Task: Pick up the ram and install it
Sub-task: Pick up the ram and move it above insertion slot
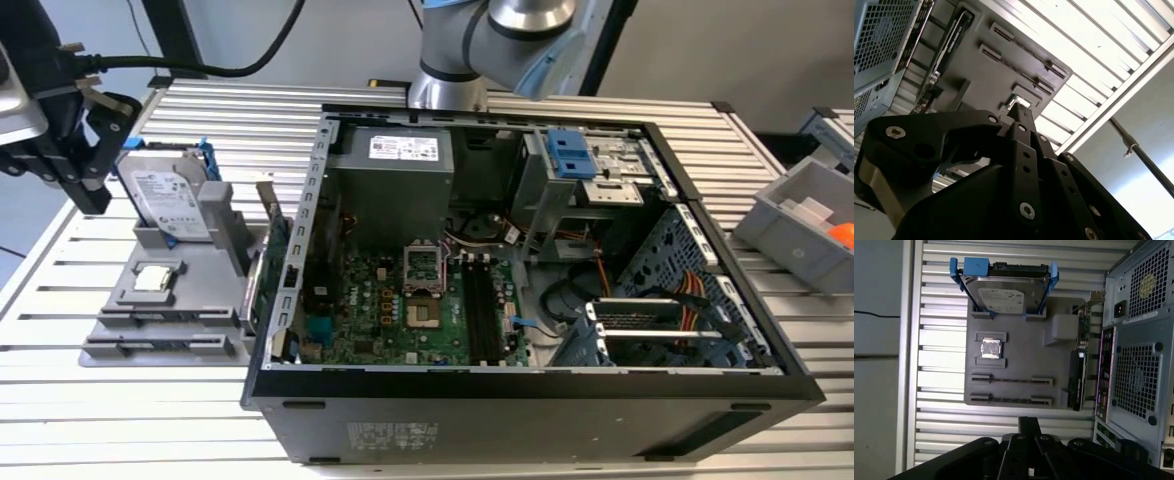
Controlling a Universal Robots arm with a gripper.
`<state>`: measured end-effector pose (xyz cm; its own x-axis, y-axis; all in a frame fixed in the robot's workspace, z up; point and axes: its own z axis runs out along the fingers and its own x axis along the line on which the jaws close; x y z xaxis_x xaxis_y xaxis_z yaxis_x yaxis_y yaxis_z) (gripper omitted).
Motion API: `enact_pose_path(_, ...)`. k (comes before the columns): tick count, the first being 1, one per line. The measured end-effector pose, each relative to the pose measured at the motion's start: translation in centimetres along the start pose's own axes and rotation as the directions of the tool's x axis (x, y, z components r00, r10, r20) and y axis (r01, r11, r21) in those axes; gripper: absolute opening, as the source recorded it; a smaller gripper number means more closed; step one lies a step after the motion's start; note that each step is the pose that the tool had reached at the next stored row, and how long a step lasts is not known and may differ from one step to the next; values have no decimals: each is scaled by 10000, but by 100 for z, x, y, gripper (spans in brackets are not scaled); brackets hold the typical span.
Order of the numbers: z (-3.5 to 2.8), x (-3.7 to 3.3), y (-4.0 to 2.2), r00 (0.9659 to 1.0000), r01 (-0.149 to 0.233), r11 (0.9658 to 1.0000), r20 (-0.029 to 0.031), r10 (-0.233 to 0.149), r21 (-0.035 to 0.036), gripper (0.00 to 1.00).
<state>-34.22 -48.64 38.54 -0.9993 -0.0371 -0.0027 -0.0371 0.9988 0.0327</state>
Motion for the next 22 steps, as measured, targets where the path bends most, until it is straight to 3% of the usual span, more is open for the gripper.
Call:
enact_pose_path(9, 1, 0, 0, 10000, 90, 10000, -1, -90, -1, 0)
enact_pose_path(18, 1, 0, 4, 9981, 611, 9981, -18, -611, -2, 0)
enact_pose_path(22, 1, 0, 5, 9980, 636, 9980, -26, -636, -1, 0)
